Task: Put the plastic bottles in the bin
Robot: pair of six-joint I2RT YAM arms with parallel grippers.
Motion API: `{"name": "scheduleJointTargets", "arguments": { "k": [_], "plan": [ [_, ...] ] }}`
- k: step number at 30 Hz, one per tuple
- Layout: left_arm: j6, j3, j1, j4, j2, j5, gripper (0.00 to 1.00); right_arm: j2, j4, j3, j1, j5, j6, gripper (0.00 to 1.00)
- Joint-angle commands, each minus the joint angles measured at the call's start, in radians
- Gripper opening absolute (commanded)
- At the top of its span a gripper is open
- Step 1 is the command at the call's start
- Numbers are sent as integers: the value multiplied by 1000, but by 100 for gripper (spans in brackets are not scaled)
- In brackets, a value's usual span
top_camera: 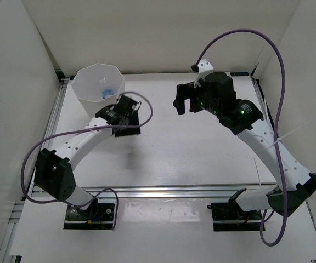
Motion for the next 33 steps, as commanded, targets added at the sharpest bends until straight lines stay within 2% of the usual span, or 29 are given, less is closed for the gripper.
{"name": "scheduleJointTargets", "arguments": {
  "k": [1,5,6,7,9,14,16,18,19,23,26,28,29,31,33],
  "plan": [
    [-1,289,-89,-46,-93,-49,53,-18,29,-18,-4,19,-1,100],
    [35,657,-131,-152,-32,-214,54,2,29,-18,-4,9,20,100],
    [45,802,-131,-164,1,-254,54,11,29,-18,-4,9,20,100],
    [55,857,-131,-164,14,-297,57,11,39,-9,-4,9,29,100],
    [78,903,-59,-116,14,-328,65,22,39,0,-4,0,29,100],
    [88,928,172,-75,54,-230,62,31,39,10,-4,-21,38,100],
    [88,928,222,-75,81,-195,67,20,39,1,-4,-21,38,100],
    [78,910,292,-88,97,-134,83,11,39,-9,-4,-21,38,100],
    [67,894,312,-98,106,-120,100,11,39,-9,-4,-9,38,100],
    [26,844,387,-111,75,-46,100,-9,14,-9,-4,31,38,100],
    [6,758,387,-79,9,-35,100,-18,-21,-29,-4,153,47,100],
    [-26,687,387,-78,-32,-70,100,38,-162,31,-24,285,157,100],
    [-60,602,387,-78,-84,-87,100,61,-294,66,-65,314,202,100],
    [-88,502,387,-69,-145,-144,100,115,-384,118,-110,219,278,100],
    [-115,345,387,-49,-248,-178,100,115,-417,111,-137,78,288,100]
  ]
}}
